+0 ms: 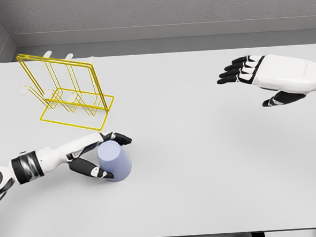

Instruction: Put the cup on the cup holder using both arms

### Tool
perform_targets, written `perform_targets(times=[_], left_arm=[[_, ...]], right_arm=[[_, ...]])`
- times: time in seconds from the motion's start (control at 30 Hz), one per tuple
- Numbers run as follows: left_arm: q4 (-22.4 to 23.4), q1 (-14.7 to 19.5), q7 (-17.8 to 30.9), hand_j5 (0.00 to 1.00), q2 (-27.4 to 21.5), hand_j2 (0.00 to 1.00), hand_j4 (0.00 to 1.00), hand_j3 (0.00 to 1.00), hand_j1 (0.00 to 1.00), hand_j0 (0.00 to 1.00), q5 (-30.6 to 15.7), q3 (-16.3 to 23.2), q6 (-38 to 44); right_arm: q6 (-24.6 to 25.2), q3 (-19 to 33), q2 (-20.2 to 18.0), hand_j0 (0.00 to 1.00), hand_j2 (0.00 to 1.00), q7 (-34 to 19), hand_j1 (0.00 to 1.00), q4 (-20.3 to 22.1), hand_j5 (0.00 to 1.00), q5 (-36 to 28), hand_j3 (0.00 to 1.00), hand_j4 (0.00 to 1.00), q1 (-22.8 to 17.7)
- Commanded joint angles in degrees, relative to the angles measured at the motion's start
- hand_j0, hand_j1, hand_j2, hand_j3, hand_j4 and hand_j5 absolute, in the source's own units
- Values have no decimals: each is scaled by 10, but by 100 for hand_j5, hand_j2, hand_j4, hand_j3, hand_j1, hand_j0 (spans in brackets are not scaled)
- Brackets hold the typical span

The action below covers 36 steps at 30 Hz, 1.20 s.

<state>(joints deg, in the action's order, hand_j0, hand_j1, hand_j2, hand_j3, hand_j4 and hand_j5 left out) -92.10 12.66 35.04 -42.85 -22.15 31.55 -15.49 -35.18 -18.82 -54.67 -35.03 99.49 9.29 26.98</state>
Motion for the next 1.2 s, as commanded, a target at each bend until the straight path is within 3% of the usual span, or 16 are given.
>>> perform_targets(times=[0.0, 0.23, 0.3, 0.63, 1.0, 1.17], left_arm=[[-2, 0, 0, 73, 0, 73, 73, 73, 73, 73, -2, 5, -16], [-3, 0, 0, 63, -1, 63, 63, 63, 63, 63, -4, 8, -31], [-2, 0, 0, 60, -1, 60, 60, 60, 60, 60, -3, 8, -45], [-4, 11, 0, 57, -7, 57, 57, 57, 57, 57, 0, 6, -66], [-13, 70, 0, 57, -11, 57, 57, 57, 57, 57, -3, 0, -67], [-33, 89, 0, 57, -36, 57, 57, 57, 57, 57, -5, -4, -85]], right_arm=[[2, 0, -1, 100, 100, 0, 100, 0, 100, -3, 100, 100, 0], [2, 0, -1, 100, 100, 0, 100, -1, 100, -3, 100, 100, -6], [2, -1, -1, 100, 100, 0, 100, -27, 100, -3, 100, 100, -6], [2, -2, 2, 100, 100, 0, 100, -35, 100, -3, 100, 100, -6], [2, -2, 2, 100, 100, 0, 100, -40, 100, -3, 100, 100, -5], [2, -2, 2, 100, 100, 0, 100, -48, 100, -3, 100, 100, -5]])
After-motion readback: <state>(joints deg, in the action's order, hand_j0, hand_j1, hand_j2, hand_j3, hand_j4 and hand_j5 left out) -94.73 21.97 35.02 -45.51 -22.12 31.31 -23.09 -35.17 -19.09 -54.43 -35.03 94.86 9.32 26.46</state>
